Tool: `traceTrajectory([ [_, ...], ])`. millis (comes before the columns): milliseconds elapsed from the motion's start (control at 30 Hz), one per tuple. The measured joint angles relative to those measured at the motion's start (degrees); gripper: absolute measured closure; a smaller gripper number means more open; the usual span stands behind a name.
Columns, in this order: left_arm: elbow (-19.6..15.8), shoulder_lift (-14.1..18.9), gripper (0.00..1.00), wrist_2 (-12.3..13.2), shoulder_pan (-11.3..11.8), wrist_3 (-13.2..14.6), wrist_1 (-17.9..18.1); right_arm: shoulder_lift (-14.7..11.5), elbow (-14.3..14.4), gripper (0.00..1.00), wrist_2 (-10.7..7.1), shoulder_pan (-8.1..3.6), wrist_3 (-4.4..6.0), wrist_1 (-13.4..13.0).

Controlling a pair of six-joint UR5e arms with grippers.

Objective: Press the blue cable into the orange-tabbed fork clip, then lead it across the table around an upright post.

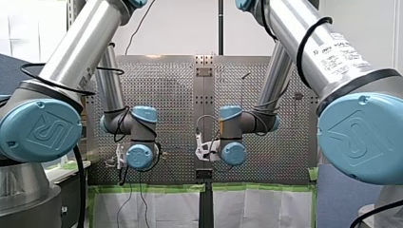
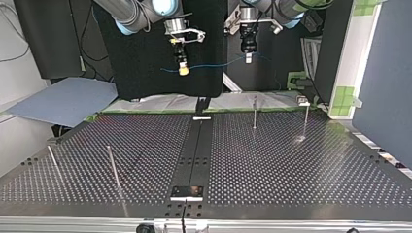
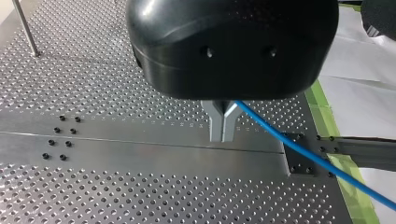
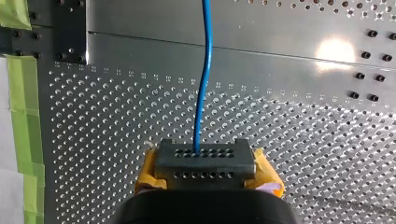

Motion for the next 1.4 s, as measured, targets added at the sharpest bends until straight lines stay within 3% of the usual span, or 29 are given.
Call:
traceTrajectory([
  [667, 0.0, 0.0, 1.00, 0.0, 0.0, 0.0, 0.0, 0.0, 0.0, 1.00, 0.00, 0.00, 0.00, 0.0],
  [833, 0.2, 1.2, 1.00, 1.2, 1.2, -0.6, -1.2, 0.7, -0.7, 1.00, 0.67, 0.17, 0.30, 0.7],
  [1033, 1.7, 3.6, 1.00, 3.6, 3.6, -2.8, -3.6, -0.1, -3.2, 1.00, 2.06, 0.92, 2.30, 3.2],
  [1133, 1.3, 4.9, 1.00, 4.9, 4.6, -4.1, -4.5, -1.0, -4.5, 1.00, 1.19, 1.05, 3.60, 4.5],
  [1267, -0.2, 6.5, 1.00, 6.7, 5.6, -5.9, -3.9, -0.2, -6.4, 1.00, -0.49, 0.71, 5.23, 6.4],
  [1400, -2.1, 6.2, 1.00, 7.8, 6.4, -7.2, -2.2, 1.5, -8.3, 1.00, -2.08, 0.32, 5.93, 8.0],
])
